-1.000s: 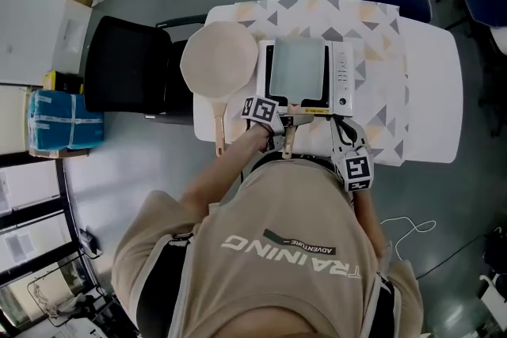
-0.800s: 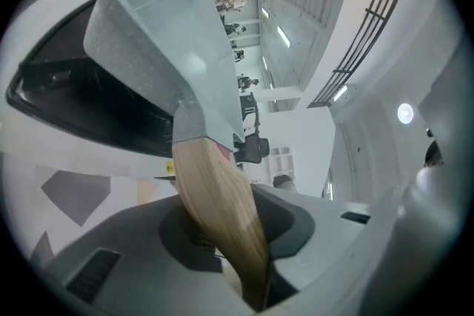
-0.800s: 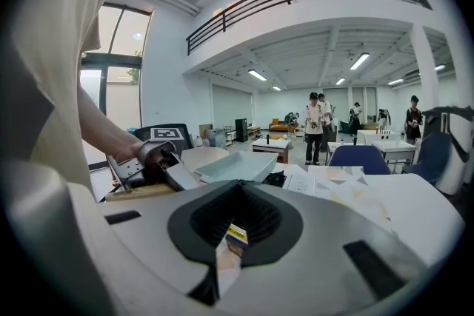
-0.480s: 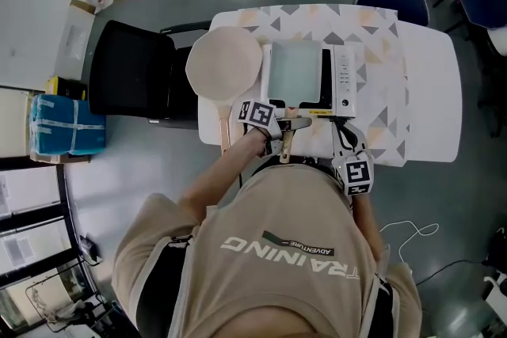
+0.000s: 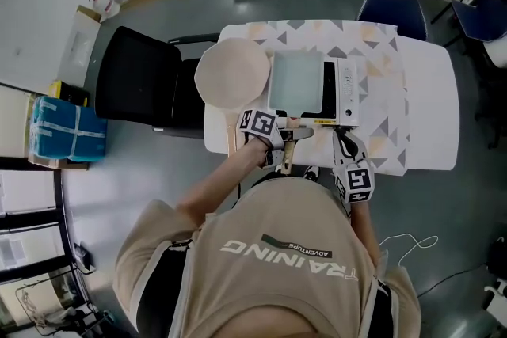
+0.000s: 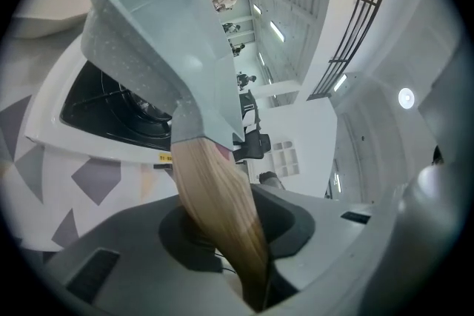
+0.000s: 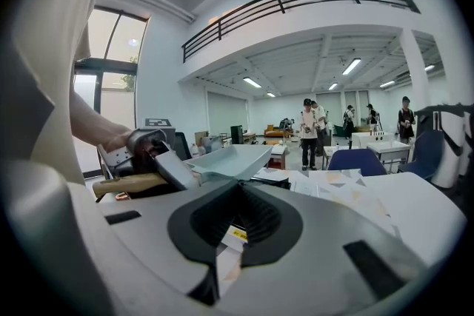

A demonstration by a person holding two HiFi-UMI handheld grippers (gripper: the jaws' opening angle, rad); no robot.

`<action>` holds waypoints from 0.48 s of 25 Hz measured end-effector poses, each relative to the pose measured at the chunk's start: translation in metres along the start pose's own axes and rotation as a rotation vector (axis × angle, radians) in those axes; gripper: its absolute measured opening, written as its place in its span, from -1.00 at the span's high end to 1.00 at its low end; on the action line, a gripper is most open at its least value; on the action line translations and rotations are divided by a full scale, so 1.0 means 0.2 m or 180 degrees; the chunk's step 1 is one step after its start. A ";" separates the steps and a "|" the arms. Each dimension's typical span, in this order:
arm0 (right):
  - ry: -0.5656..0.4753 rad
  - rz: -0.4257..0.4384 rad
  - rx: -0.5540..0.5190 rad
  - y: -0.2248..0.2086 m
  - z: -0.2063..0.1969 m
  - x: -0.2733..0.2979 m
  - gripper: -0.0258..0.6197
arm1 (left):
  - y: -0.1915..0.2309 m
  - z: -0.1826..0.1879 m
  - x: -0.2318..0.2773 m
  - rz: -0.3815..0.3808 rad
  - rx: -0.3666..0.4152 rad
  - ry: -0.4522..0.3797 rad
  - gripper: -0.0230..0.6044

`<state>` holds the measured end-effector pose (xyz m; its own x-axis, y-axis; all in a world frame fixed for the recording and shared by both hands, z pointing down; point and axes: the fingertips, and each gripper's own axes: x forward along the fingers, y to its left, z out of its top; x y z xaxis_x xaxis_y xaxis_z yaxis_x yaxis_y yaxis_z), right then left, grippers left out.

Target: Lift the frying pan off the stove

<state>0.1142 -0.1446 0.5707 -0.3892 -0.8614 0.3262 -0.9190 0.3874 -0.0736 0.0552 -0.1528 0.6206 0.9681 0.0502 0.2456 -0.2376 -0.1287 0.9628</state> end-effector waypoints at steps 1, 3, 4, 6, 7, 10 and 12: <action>0.0000 0.0013 -0.0005 0.01 0.00 0.00 0.92 | -0.01 -0.01 -0.01 0.0020 0.0027 0.0012 0.60; 0.0006 0.0039 -0.0023 0.04 0.01 0.00 0.92 | -0.01 -0.01 -0.03 0.0035 0.0055 0.0013 0.60; 0.0010 0.0048 -0.0034 0.05 0.01 0.00 0.92 | -0.02 -0.01 -0.04 0.0027 0.0050 -0.0003 0.60; 0.0011 0.0051 -0.0049 0.06 0.01 0.00 0.92 | -0.03 -0.01 -0.06 -0.0015 0.0012 -0.0051 0.60; 0.0011 0.0046 -0.0048 0.07 0.01 0.00 0.92 | -0.04 -0.01 -0.06 -0.0033 -0.0004 -0.0067 0.60; 0.0010 0.0045 -0.0045 0.07 0.00 -0.01 0.92 | -0.05 -0.01 -0.08 -0.0038 0.0022 -0.0068 0.58; 0.0007 0.0059 -0.0064 0.09 0.01 -0.01 0.92 | -0.06 -0.02 -0.10 -0.0016 0.0071 -0.0058 0.58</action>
<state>0.0991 -0.1365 0.5673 -0.4060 -0.8533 0.3271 -0.9102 0.4098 -0.0606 0.0389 -0.1490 0.6053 0.9706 0.0328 0.2384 -0.2310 -0.1507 0.9612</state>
